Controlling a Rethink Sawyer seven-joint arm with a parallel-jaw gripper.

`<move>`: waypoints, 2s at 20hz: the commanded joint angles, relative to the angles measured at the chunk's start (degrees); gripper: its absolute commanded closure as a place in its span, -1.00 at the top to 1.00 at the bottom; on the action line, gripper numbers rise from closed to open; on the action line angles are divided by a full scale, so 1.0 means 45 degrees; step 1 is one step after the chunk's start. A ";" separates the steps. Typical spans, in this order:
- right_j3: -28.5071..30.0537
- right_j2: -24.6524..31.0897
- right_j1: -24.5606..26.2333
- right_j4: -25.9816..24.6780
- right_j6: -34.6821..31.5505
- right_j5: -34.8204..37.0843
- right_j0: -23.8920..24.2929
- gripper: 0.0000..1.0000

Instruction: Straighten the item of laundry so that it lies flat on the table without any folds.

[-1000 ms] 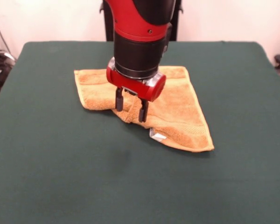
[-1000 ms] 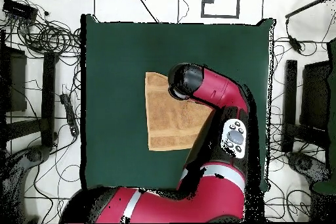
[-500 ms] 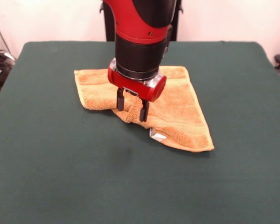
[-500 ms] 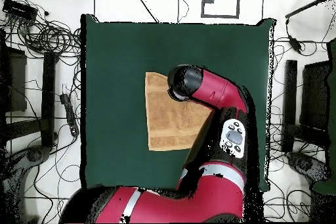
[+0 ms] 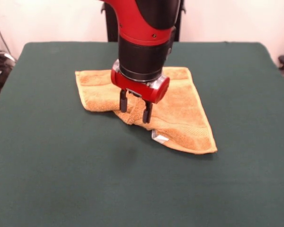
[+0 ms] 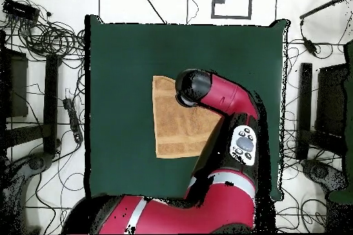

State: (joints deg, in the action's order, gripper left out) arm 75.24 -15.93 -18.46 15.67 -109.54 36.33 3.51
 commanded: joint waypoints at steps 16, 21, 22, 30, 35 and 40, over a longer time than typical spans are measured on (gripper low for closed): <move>0.1951 0.1627 0.0473 0.0228 -0.2295 -0.1938 -0.0312 1.00; 0.2136 0.1909 0.0606 0.0204 -0.2106 -0.2568 -0.0086 1.00; 0.2178 0.1968 0.0609 0.0212 -0.2070 -0.2638 -0.0041 1.00; 0.2279 0.2110 0.0654 0.0216 -0.1957 -0.2747 0.0062 1.00; 0.2519 0.2225 0.0611 0.0168 -0.1953 -0.2952 0.0157 1.00; 0.2922 0.2154 -0.0012 0.0205 -0.1927 -0.2248 0.0158 1.00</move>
State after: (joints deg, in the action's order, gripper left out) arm 81.38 -13.44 -16.59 15.61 -109.54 24.94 4.80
